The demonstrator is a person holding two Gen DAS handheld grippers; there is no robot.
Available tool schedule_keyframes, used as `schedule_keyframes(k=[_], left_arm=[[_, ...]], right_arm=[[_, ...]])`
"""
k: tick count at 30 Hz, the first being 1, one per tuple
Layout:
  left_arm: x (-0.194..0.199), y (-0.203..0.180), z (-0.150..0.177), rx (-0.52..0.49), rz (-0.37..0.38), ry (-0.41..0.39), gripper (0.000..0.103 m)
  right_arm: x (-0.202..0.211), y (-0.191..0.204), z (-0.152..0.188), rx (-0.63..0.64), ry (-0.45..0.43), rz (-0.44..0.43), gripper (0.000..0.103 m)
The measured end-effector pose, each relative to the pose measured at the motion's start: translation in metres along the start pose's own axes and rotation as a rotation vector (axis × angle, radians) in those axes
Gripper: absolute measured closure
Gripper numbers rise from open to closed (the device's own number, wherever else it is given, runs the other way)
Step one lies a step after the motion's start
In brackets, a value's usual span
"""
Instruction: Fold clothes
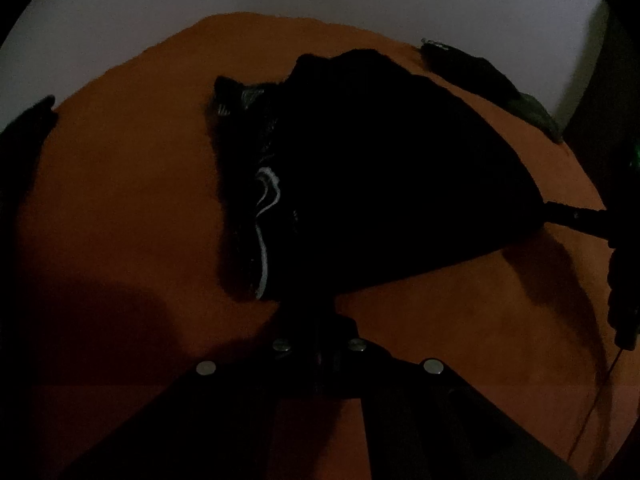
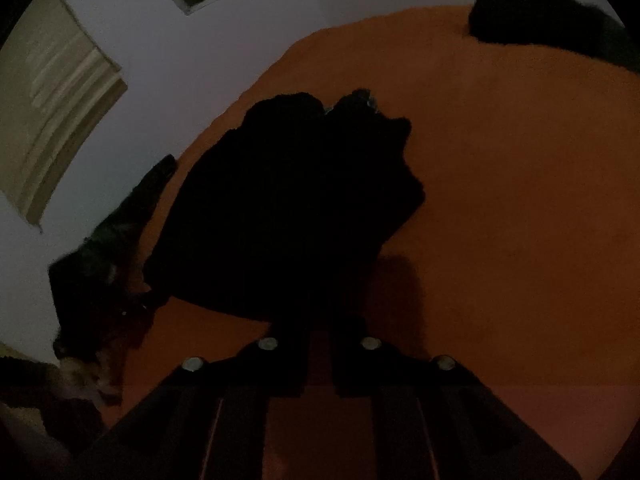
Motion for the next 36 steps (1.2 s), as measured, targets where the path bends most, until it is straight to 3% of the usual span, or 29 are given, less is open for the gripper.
schedule_keyframes(k=[2,3,4,8,12,14,16,18,22,23,25,26,27,28,33,34,36], left_arm=[[0.0,0.007,0.004,0.026,-0.006,0.011,0.103],[0.001,0.01,0.004,0.04,0.002,0.014,0.103],[0.001,0.012,0.003,0.044,0.009,0.014,0.103],[0.018,0.012,0.002,0.052,0.066,0.024,0.103],[0.065,-0.01,-0.015,-0.004,0.179,-0.032,0.101],[0.078,-0.026,-0.037,-0.064,0.169,-0.084,0.091],[0.071,-0.032,-0.063,-0.069,0.137,-0.109,0.061],[0.044,-0.031,-0.086,-0.036,0.112,-0.08,0.055],[-0.014,-0.04,-0.103,0.028,0.228,0.085,0.055],[-0.024,-0.044,-0.102,0.02,0.227,0.099,0.055],[-0.04,-0.046,-0.101,-0.025,0.118,0.099,0.058],[-0.045,-0.043,-0.098,-0.036,0.047,0.106,0.065],[-0.047,-0.035,-0.095,-0.016,0.004,0.108,0.081],[-0.045,-0.024,-0.092,0.023,-0.02,0.109,0.091],[-0.012,0.021,-0.089,0.116,-0.124,0.083,0.095],[-0.005,0.021,-0.092,0.118,-0.117,0.077,0.095],[0.005,0.008,-0.106,0.115,0.001,0.061,0.093]], right_arm=[[-0.004,0.0,-0.002,-0.012,0.002,-0.002,0.079],[-0.004,-0.003,-0.003,-0.015,-0.014,0.029,0.103],[-0.002,-0.008,-0.003,-0.035,-0.026,0.06,0.103],[0.002,-0.03,0.005,-0.159,-0.03,0.032,0.103],[0.012,-0.018,-0.002,-0.115,-0.033,0.038,0.099],[0.021,-0.011,-0.011,-0.107,-0.062,0.027,0.095],[0.024,-0.004,-0.027,-0.09,-0.083,0.022,0.083],[0.012,-0.002,-0.04,-0.091,-0.073,0.037,0.074],[-0.014,0.003,-0.057,-0.076,-0.048,0.082,0.074],[-0.02,0.004,-0.061,-0.067,-0.047,0.105,0.074],[-0.031,0.006,-0.067,-0.048,-0.043,0.151,0.078],[-0.037,0.007,-0.07,-0.034,-0.041,0.185,0.083],[-0.041,0.008,-0.071,-0.015,-0.034,0.23,0.095],[-0.043,0.006,-0.071,-0.006,-0.024,0.256,0.102],[-0.045,-0.008,-0.068,-0.038,-0.016,0.295,0.102],[-0.043,-0.009,-0.067,-0.032,-0.016,0.296,0.102],[-0.037,-0.009,-0.069,-0.047,-0.021,0.265,0.102]])
Point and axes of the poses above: each gripper's, at about its wrist camera, not at the fingertips, and x roughly against the way its jaws point, y to its left, z to its underside, the point moved 3 cm from there along -x, roughly the way its jaws point, and after that the axes turned 4 degrees about x, right-handed, at the moved point
